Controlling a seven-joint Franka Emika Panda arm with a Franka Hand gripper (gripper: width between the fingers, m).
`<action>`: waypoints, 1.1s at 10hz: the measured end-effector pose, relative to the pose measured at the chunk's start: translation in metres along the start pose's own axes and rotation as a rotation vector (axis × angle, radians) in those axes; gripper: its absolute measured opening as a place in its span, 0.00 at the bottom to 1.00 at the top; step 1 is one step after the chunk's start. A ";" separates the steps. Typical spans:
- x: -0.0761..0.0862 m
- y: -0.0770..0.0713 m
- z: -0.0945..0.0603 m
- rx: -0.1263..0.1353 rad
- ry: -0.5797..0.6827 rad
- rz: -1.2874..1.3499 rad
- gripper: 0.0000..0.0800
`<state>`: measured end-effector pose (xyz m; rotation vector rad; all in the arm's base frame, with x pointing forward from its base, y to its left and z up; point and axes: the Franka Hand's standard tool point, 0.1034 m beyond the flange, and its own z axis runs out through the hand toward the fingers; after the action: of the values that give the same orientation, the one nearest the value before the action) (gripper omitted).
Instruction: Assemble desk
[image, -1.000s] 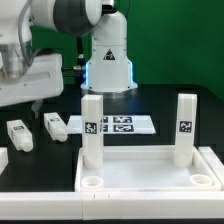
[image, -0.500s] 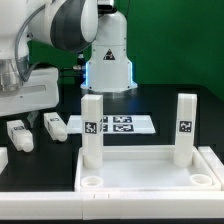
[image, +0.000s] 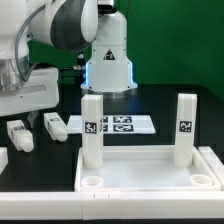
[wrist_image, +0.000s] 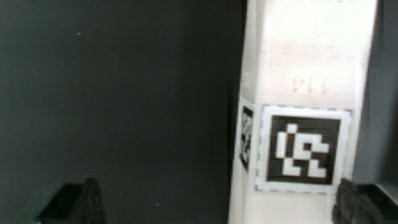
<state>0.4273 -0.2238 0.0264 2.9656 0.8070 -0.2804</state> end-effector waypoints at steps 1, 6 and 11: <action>0.000 0.000 0.000 0.000 0.000 0.000 0.81; 0.020 -0.014 -0.014 0.062 -0.030 0.082 0.81; 0.018 -0.026 0.013 0.036 -0.031 0.057 0.81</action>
Offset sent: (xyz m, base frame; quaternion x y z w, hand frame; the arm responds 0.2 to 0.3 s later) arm 0.0092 0.0062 0.0381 0.0362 -0.0746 0.0358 0.9959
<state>0.4268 -0.1938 0.0104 3.0040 0.7201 -0.3411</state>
